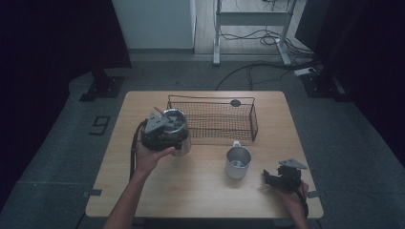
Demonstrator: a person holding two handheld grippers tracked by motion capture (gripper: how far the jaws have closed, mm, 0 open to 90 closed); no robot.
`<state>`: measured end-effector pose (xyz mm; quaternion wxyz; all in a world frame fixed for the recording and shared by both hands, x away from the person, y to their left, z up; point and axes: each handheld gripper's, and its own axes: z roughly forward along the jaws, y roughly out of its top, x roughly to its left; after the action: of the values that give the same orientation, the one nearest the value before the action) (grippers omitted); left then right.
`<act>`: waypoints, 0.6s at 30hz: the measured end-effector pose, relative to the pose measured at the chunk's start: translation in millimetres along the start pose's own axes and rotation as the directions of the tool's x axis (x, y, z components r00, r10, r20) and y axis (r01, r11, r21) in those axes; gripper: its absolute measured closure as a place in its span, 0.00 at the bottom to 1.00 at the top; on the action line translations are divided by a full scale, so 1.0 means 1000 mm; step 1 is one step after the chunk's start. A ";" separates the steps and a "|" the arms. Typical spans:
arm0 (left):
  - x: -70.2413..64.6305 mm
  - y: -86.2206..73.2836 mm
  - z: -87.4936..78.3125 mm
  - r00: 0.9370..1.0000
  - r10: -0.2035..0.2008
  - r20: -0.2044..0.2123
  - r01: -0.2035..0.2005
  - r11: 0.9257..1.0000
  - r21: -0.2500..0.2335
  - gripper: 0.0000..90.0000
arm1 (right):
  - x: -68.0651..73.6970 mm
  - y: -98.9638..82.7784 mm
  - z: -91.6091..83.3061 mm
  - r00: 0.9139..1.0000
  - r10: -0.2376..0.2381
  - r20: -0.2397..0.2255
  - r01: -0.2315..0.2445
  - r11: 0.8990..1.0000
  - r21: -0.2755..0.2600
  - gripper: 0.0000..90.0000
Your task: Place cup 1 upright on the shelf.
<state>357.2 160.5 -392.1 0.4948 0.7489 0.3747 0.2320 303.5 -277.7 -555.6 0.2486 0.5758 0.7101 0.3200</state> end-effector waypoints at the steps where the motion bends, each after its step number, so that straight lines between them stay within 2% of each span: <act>1: 0.000 0.001 0.000 1.000 0.000 0.002 0.000 1.000 -0.002 0.05 | 0.000 0.000 0.000 1.000 -0.001 0.001 0.001 1.000 0.001 0.15; 18: 0.008 0.014 0.010 1.000 -0.013 0.008 0.013 1.000 -0.006 0.05 | 0.000 0.000 0.000 1.000 0.001 0.004 -0.001 1.000 0.002 0.15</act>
<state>374.0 157.9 -383.3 0.5003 0.7457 0.3770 0.2269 303.5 -278.0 -555.4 0.2493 0.5770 0.7097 0.3182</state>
